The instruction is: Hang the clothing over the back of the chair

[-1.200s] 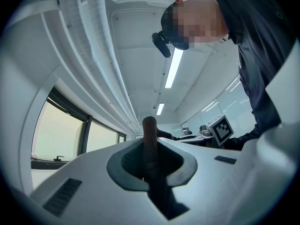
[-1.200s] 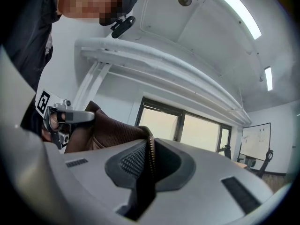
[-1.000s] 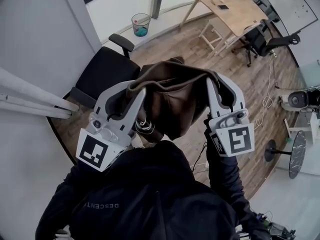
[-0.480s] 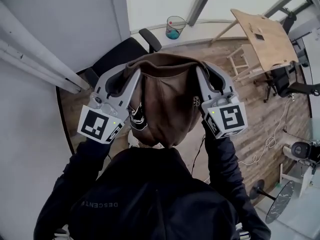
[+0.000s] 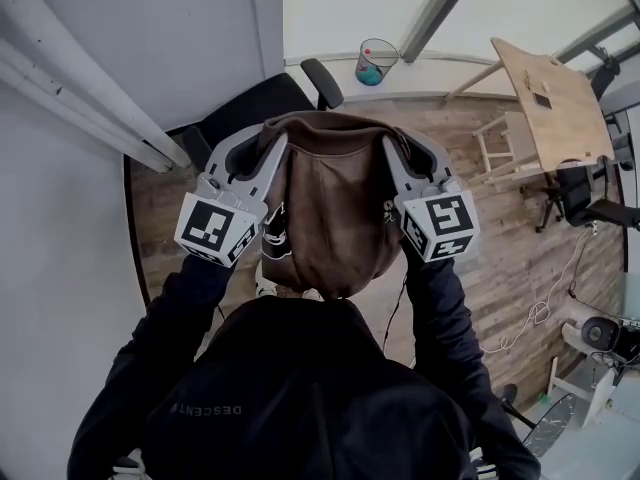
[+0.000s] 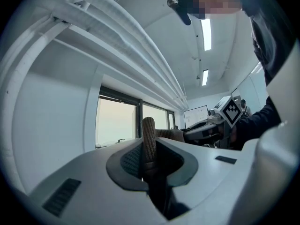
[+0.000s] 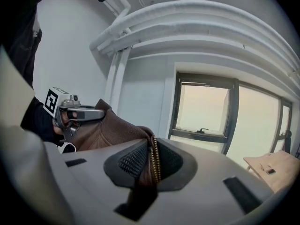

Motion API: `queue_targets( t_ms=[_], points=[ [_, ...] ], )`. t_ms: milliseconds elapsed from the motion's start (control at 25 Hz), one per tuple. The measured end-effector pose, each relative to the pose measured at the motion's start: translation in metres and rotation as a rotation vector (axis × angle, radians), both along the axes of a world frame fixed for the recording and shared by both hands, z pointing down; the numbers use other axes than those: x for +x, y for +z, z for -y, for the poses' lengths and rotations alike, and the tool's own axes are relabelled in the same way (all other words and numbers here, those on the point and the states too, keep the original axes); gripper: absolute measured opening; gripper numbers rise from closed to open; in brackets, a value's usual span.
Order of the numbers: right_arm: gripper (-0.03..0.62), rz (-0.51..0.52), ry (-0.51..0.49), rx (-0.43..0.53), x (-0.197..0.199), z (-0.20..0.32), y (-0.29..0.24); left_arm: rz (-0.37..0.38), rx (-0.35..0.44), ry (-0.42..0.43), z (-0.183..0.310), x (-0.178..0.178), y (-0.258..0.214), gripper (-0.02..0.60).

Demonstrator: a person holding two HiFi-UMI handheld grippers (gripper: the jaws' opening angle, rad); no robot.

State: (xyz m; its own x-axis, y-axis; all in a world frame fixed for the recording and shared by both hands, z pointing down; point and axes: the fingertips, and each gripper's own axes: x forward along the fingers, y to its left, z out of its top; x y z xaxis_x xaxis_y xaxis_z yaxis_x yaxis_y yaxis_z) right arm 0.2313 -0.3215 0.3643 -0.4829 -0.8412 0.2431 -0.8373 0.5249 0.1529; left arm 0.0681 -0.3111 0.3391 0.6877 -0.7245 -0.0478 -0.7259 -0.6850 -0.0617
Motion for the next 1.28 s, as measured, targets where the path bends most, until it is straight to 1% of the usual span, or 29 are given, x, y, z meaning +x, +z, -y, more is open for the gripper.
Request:
queue_targets(
  t_ms=[160, 320, 440, 520, 640, 680, 760, 800, 880, 1080, 1280],
  points=[
    [0.081, 0.002, 0.0, -0.048, 0.0, 0.012, 0.015, 0.011, -0.029, -0.023, 0.011, 0.0, 0.014, 0.057],
    [0.107, -0.006, 0.007, -0.103, 0.001, 0.021, 0.033, 0.021, -0.083, -0.044, 0.019, -0.002, 0.033, 0.064],
    [0.153, -0.015, 0.022, -0.132, 0.002, 0.026, 0.042, 0.031, -0.129, -0.06, 0.026, -0.006, 0.047, 0.072],
    [0.181, -0.021, 0.031, -0.157, 0.003, 0.03, 0.048, 0.042, -0.178, -0.074, 0.033, -0.009, 0.059, 0.094],
    [0.228, -0.031, 0.056, -0.231, 0.007, 0.035, 0.063, 0.054, -0.247, -0.103, 0.045, -0.015, 0.072, 0.177],
    [0.258, -0.031, 0.064, -0.265, 0.009, 0.036, 0.068, 0.056, -0.252, -0.113, 0.047, -0.017, 0.072, 0.192],
    [0.339, -0.029, 0.077, -0.324, 0.013, 0.036, 0.078, 0.059, -0.241, -0.126, 0.048, -0.019, 0.067, 0.209],
    [0.365, -0.03, 0.083, -0.343, 0.015, 0.036, 0.081, 0.059, -0.233, -0.128, 0.047, -0.019, 0.064, 0.21],
    [0.396, -0.035, 0.092, -0.362, 0.017, 0.036, 0.084, 0.056, -0.216, -0.127, 0.046, -0.017, 0.058, 0.21],
    [0.397, -0.019, 0.081, -0.342, 0.009, 0.033, 0.077, 0.064, -0.182, -0.115, 0.041, -0.014, 0.049, 0.21],
    [0.397, -0.001, 0.062, -0.315, 0.002, 0.027, 0.069, 0.062, -0.178, -0.109, 0.035, -0.012, 0.047, 0.21]
  ],
)
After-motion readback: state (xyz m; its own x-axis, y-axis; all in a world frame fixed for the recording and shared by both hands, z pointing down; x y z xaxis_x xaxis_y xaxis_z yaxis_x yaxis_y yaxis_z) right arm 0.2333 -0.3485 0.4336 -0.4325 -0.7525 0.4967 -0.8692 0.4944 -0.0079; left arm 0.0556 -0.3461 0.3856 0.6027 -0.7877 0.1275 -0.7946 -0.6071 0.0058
